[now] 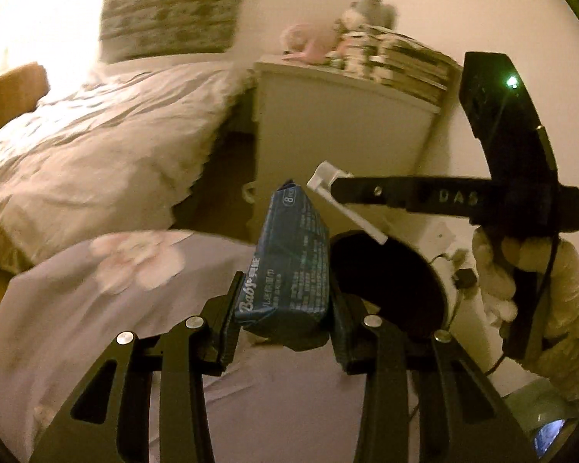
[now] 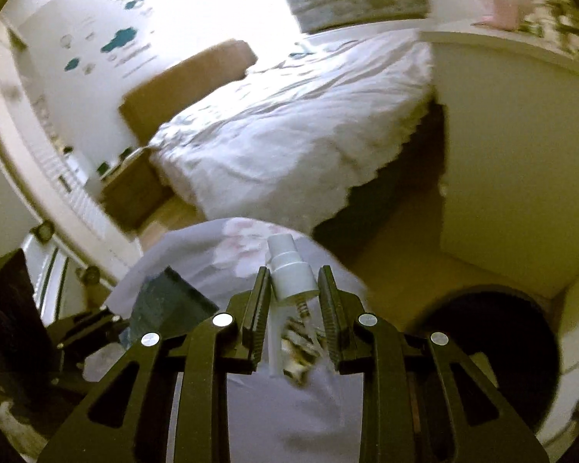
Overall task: Collect trash
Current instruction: 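Carry both items over the black bin and open both tools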
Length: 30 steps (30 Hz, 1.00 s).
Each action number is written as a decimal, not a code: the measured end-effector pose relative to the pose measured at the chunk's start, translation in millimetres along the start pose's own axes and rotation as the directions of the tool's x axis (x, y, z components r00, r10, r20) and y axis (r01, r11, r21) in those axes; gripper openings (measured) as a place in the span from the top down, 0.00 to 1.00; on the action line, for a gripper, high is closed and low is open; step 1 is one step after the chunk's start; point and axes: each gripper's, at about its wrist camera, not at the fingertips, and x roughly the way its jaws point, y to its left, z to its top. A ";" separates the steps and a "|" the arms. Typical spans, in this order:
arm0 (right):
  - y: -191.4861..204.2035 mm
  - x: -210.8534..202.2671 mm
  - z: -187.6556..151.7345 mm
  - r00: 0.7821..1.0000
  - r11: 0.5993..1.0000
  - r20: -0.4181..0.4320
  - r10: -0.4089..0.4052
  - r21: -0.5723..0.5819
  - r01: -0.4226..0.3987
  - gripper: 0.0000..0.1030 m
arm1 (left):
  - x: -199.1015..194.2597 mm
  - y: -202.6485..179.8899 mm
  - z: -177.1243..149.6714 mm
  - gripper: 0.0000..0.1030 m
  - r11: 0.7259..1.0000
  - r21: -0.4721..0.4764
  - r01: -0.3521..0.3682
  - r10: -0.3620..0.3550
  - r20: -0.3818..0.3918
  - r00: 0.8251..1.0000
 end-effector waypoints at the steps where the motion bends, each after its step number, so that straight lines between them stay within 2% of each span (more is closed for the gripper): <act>1: -7.3 -4.2 -2.2 1.000 1.000 0.004 -0.015 0.010 0.015 0.74 | 3.9 -5.5 2.3 0.62 1.000 0.009 0.010 -0.010 0.000 1.000; 7: -58.6 -22.6 -17.2 0.996 0.990 0.020 -0.092 0.105 0.089 0.74 | 33.6 -40.0 11.2 0.62 0.997 0.056 0.057 -0.056 -0.026 0.998; 15: -103.7 -22.5 -35.9 0.990 0.971 0.008 -0.142 0.198 0.137 0.74 | 68.4 -64.5 15.3 0.62 0.992 0.084 0.091 -0.086 -0.066 0.994; 30: -148.8 -11.1 -58.5 0.983 0.939 -0.032 -0.182 0.289 0.184 0.74 | 113.8 -91.6 9.1 0.62 0.985 0.090 0.148 -0.134 -0.151 0.979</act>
